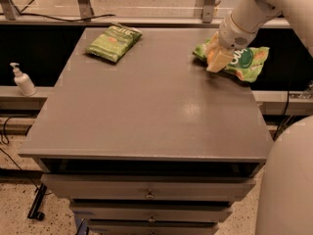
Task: Move orange near green rice chip bag
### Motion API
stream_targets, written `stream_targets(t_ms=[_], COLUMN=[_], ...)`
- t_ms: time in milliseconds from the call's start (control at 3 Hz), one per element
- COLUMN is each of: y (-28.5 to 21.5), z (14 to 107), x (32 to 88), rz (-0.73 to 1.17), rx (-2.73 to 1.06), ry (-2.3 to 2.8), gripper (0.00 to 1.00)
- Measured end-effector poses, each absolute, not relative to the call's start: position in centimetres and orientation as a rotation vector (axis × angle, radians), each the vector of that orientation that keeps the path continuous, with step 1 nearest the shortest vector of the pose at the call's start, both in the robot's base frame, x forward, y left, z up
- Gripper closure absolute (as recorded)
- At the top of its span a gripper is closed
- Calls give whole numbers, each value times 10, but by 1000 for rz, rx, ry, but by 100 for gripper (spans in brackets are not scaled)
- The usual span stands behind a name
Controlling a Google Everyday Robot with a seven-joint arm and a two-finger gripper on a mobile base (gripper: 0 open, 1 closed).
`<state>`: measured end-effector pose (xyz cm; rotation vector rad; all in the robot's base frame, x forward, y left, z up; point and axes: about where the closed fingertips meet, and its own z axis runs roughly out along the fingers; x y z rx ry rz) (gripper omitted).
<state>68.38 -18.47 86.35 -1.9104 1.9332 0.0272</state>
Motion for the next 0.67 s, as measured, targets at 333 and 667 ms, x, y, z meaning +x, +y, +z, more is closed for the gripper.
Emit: stream_targets(t_ms=[333, 667], y=[-183, -182], z=[862, 861], x=[684, 684], rz=[30, 32], rx=[-1915, -1913], ry=[1934, 1935], gripper=[13, 0])
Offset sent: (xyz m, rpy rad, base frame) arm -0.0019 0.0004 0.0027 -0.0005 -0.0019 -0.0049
